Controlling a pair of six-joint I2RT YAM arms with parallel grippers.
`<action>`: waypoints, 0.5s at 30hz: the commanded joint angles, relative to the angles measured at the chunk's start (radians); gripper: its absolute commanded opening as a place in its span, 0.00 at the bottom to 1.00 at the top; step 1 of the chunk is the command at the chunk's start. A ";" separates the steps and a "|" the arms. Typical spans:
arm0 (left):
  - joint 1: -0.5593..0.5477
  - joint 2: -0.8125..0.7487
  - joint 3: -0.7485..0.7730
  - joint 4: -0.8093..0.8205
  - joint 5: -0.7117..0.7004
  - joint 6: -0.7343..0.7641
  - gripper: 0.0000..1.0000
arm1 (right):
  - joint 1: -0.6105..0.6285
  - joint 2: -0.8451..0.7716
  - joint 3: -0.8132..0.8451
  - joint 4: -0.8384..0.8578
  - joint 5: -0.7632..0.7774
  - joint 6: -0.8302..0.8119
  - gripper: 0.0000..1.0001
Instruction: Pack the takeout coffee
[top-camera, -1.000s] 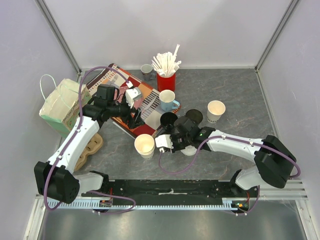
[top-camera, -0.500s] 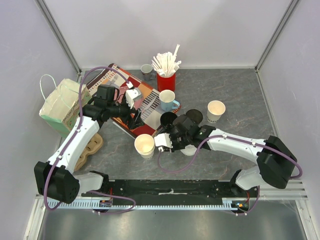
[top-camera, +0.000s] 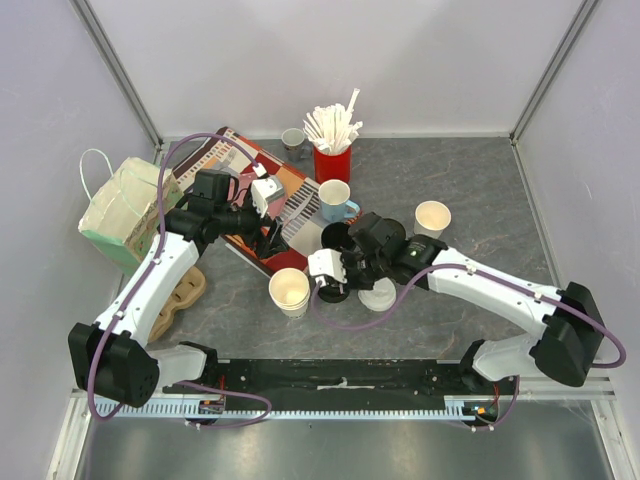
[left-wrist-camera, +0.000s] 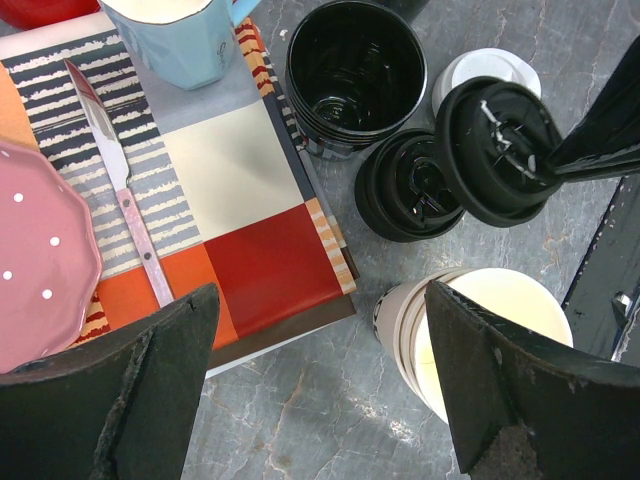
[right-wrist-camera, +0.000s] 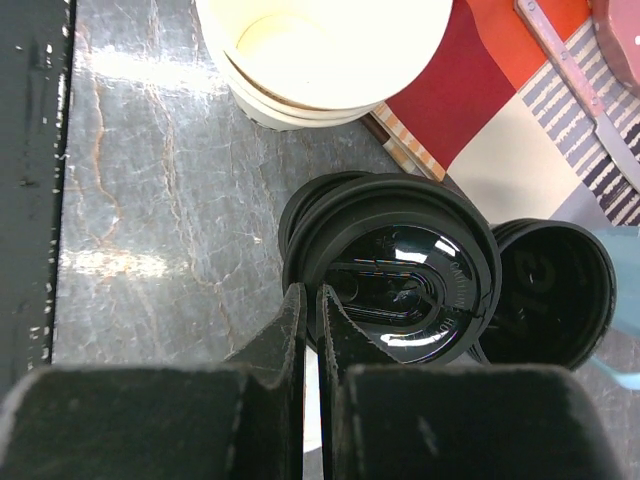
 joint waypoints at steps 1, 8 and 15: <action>0.001 -0.017 0.010 0.007 0.015 0.031 0.91 | 0.005 -0.033 0.125 -0.162 -0.014 0.085 0.00; -0.001 -0.021 0.007 0.007 0.012 0.033 0.91 | -0.054 -0.013 0.256 -0.274 0.187 0.298 0.00; 0.001 -0.021 0.010 0.007 0.009 0.028 0.91 | -0.244 -0.055 0.337 -0.296 0.267 0.448 0.00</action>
